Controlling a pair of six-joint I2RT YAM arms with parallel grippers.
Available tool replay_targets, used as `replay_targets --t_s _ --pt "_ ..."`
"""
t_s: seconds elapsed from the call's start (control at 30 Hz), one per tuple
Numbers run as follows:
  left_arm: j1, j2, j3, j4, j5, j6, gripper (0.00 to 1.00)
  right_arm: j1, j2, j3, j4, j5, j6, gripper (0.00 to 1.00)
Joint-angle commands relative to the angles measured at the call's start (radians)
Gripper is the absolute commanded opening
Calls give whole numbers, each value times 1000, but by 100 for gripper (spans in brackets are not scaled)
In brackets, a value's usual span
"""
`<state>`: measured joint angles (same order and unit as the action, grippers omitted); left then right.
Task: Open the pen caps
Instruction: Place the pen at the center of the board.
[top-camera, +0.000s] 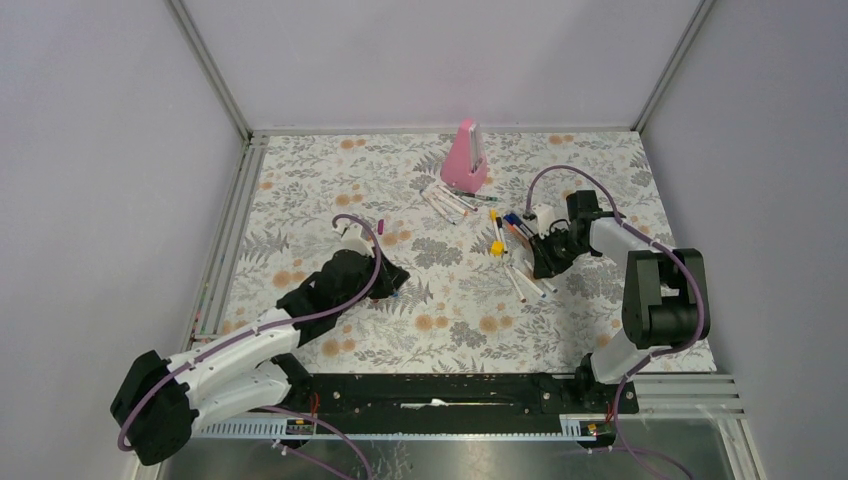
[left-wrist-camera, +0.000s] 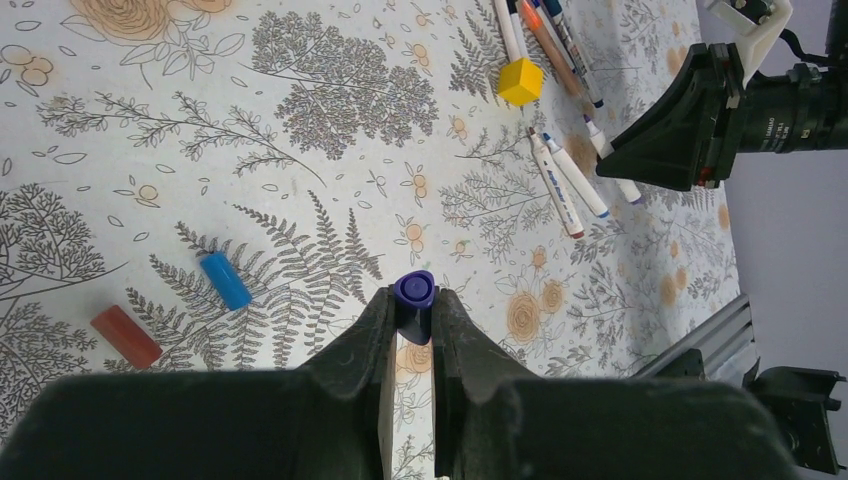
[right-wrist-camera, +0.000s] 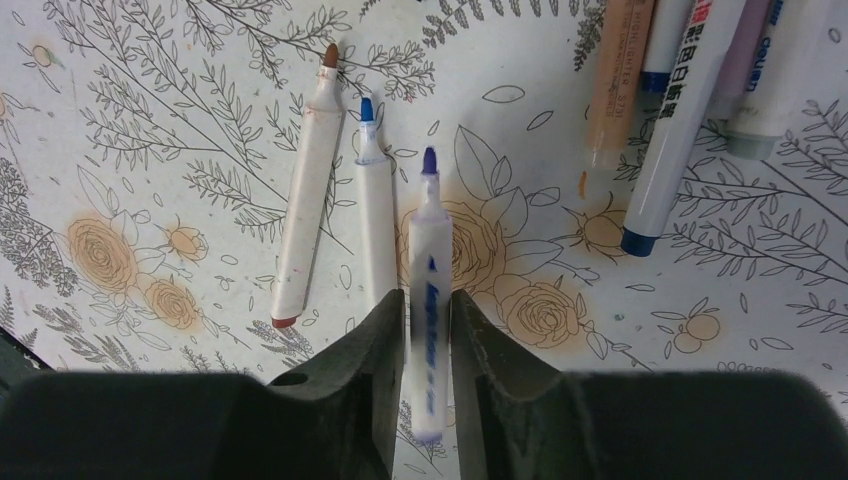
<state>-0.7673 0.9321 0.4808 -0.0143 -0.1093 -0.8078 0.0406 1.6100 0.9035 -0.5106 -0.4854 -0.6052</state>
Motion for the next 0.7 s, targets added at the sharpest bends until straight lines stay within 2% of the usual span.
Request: replay_targets --t_s 0.0,0.17,0.33,0.67 --pt "-11 26 4 38 -51 19 0 -3 16 18 -5 19 2 31" --pt "-32 75 14 42 -72 24 0 -3 35 24 -16 14 3 38" --pt "-59 132 41 39 -106 39 1 -2 29 32 -23 5 9 39" --pt "-95 371 169 -59 -219 64 4 -8 -12 31 -26 -22 11 41"
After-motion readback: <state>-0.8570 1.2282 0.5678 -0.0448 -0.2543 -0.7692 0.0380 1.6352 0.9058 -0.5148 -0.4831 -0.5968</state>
